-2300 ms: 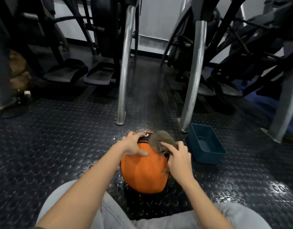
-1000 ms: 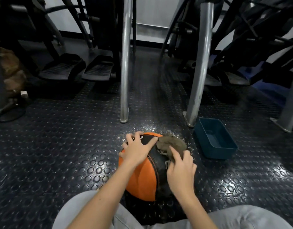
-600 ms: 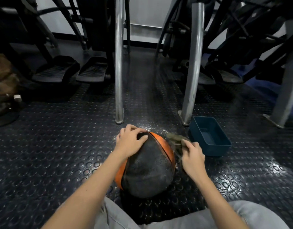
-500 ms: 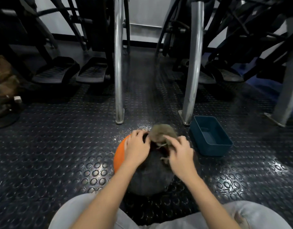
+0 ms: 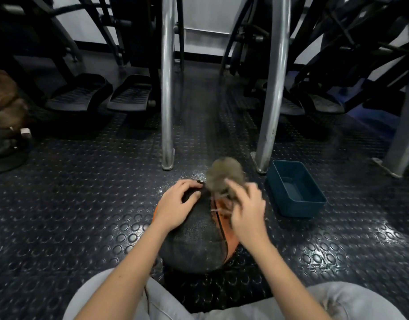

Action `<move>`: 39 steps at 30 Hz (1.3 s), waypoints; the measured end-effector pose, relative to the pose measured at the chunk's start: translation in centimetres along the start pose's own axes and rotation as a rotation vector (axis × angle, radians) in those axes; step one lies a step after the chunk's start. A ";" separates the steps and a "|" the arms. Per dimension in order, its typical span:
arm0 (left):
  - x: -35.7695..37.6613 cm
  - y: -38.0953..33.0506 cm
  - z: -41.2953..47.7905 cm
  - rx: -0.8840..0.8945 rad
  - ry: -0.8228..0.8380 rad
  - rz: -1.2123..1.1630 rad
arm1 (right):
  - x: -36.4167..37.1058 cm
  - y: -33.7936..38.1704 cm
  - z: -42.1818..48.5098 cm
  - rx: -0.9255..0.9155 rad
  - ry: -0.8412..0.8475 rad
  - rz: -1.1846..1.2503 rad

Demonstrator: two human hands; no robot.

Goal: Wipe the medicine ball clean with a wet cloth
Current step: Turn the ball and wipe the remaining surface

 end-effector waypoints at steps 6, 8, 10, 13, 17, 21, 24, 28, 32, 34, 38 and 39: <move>-0.5 0.6 -0.5 -0.007 0.025 -0.054 | 1.4 -8.5 -2.7 0.469 0.310 -0.308; -0.9 0.9 -0.3 -0.013 0.017 -0.058 | -0.3 -7.9 -1.6 0.442 0.210 -0.240; -1.3 1.4 0.1 -0.040 -0.003 -0.089 | -1.6 -4.2 -0.5 0.289 0.059 -0.073; -1.4 2.1 0.1 -0.069 -0.009 -0.123 | -0.6 -0.2 -0.6 0.002 -0.023 0.022; -1.7 2.6 -0.6 -0.073 -0.033 -0.133 | 3.9 -7.4 -3.2 0.358 0.262 -0.169; -2.3 3.0 -0.9 -0.077 -0.047 -0.153 | 1.3 -9.1 -2.1 0.517 0.223 -0.203; -2.2 3.1 -0.6 -0.092 -0.044 -0.163 | -0.4 -2.7 -0.5 0.208 -0.018 0.031; -2.0 2.7 -0.9 -0.075 -0.053 -0.141 | 3.1 -0.7 -1.9 0.042 0.132 -0.023; -1.9 2.4 -1.4 -0.077 -0.059 -0.110 | 1.7 -4.9 -0.2 0.354 0.260 -0.227; -2.0 2.3 -1.4 -0.068 -0.069 -0.107 | -0.1 -3.1 1.2 0.263 0.136 -0.135; -2.1 2.6 -1.4 -0.072 -0.091 -0.112 | 0.4 2.6 -0.2 -0.091 0.058 -0.026; -2.1 2.6 -1.5 -0.066 -0.097 -0.120 | 1.5 2.4 -1.3 -0.145 0.078 -0.092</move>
Point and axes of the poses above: each hand's wrist, its own z-axis towards the middle knuckle, its own x-axis out of the palm, y = z × x, the point moved 7 cm from there along z, towards the middle knuckle, and after that the axes turned 3 degrees about y, right-handed, at the moved point
